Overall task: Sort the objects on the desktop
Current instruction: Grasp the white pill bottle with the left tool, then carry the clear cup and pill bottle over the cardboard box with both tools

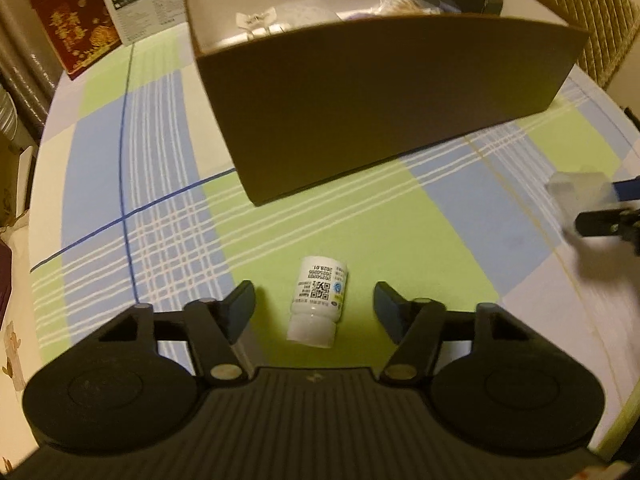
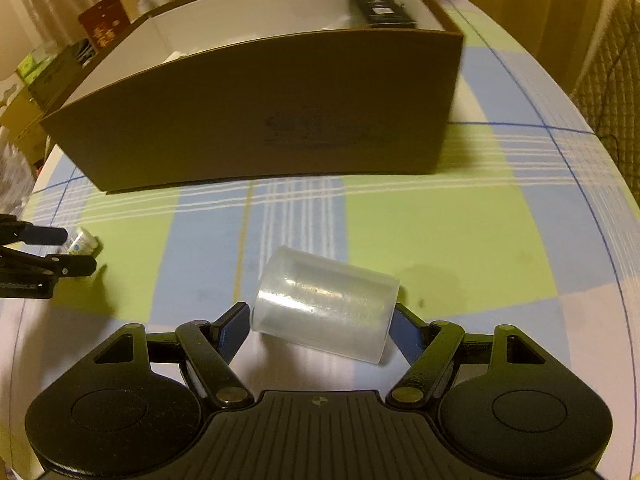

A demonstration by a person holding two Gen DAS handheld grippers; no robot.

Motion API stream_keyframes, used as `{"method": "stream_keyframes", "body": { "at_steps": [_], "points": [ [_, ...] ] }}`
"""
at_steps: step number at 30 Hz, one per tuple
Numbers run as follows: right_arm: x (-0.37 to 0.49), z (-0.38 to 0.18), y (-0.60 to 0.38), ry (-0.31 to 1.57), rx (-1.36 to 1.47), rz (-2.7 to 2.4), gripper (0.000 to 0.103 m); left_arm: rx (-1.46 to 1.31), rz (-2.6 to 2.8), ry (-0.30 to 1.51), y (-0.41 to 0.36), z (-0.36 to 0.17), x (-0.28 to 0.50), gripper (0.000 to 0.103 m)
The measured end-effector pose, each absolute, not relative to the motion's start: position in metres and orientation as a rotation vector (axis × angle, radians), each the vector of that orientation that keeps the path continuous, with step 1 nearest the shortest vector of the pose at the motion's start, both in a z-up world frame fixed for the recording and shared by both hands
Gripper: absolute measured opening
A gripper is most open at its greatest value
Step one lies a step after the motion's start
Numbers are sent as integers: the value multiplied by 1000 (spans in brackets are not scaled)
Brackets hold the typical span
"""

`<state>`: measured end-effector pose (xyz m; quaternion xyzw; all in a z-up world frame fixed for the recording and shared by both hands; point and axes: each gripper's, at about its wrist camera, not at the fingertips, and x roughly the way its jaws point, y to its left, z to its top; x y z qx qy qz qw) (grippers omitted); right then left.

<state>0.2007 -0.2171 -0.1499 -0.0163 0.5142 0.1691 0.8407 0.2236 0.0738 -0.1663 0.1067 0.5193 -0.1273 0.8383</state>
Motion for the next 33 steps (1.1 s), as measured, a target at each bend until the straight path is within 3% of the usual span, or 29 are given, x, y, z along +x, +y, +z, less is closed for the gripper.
{"method": "stream_keyframes", "body": {
  "at_steps": [4,6,14,16,17,33],
  "points": [
    [200,-149,-222,1084,-14,345,75,188,-283,1110,74,-168,226,33],
    [198,-148,-223,1076,-11,345,81,167,-273,1111,74,-167,226,23],
    [205,-153,-210,1069,-59,324,84,126,-178,1131,67,-164,217,23],
    [206,-156,-206,1069,-86,315,81,124,-174,1133,66,-163,213,23],
    [206,-158,-205,1070,-97,316,73,123,-173,1133,66,-163,211,23],
    [195,-143,-205,1026,-114,440,72,116,-179,1129,55,-152,185,23]
  ]
}}
